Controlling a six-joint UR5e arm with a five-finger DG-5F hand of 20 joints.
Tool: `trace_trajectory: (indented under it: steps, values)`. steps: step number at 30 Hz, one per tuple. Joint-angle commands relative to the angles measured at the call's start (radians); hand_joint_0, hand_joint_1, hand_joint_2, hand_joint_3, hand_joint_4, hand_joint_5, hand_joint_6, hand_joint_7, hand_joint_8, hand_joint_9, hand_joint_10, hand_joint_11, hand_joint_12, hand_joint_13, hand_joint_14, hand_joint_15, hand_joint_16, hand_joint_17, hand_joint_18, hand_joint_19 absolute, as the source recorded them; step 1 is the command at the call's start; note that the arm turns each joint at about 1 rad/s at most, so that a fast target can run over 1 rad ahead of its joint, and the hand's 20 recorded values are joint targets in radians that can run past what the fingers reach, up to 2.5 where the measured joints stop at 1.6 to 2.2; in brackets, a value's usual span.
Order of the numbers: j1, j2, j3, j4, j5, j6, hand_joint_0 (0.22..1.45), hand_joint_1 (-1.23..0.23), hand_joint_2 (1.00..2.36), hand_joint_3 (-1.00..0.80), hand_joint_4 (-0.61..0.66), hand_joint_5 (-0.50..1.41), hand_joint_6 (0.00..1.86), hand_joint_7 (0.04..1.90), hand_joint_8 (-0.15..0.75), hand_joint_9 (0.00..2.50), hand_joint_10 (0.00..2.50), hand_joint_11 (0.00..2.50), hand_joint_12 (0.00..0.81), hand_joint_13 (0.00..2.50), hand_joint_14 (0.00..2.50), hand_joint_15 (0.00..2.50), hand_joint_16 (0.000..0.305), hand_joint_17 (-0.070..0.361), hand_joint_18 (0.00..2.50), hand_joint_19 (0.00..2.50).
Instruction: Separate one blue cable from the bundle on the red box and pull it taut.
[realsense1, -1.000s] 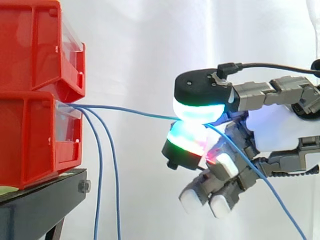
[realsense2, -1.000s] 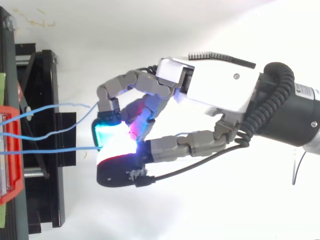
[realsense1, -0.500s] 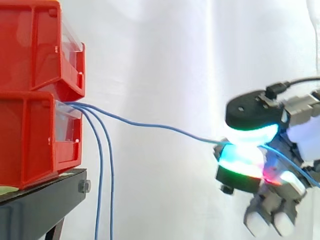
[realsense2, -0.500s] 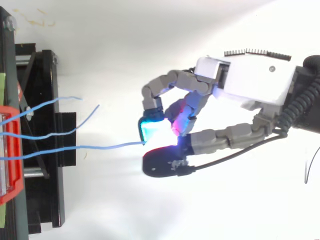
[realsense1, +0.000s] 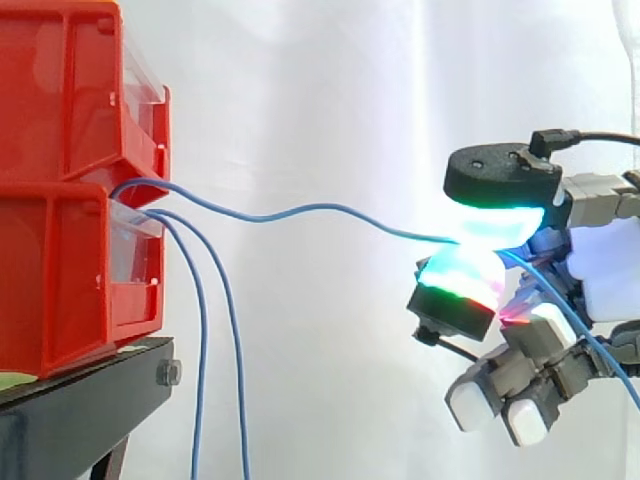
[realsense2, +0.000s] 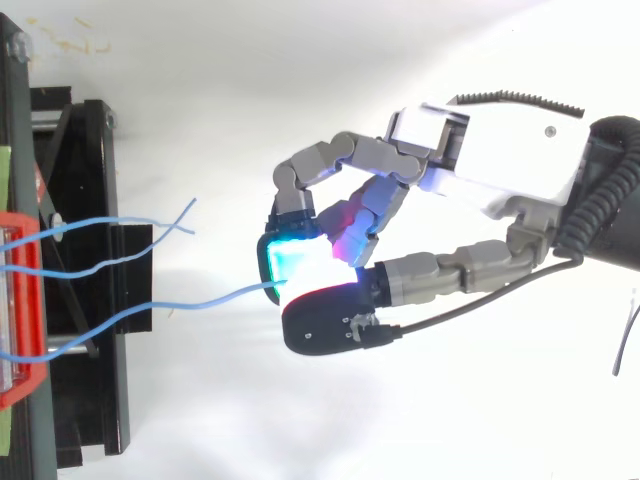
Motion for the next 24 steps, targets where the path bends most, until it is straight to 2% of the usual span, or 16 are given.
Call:
trace_trajectory:
  steps: [1, 10, 24]
  values:
    - [0.001, 0.0, 0.0, 0.012, 0.005, -0.011, 0.65, -0.89, 1.1, 0.21, -0.21, -0.09, 0.91, 1.49, 0.378, 1.29, 0.02, 0.71, 0.449, 0.91, 0.01, 0.42, 0.054, 0.122, 0.91, 0.42]
    - [0.001, 0.0, 0.0, 0.011, 0.005, -0.014, 0.64, -0.89, 1.15, 0.19, -0.21, -0.09, 0.91, 1.47, 0.372, 1.29, 0.02, 0.72, 0.431, 0.9, 0.01, 0.39, 0.053, 0.119, 0.89, 0.36]
    - [0.0, 0.0, 0.0, 0.011, 0.006, -0.014, 0.64, -0.88, 1.14, 0.2, -0.2, -0.09, 0.91, 1.47, 0.37, 1.3, 0.02, 0.73, 0.433, 0.93, 0.01, 0.43, 0.053, 0.119, 0.88, 0.36]
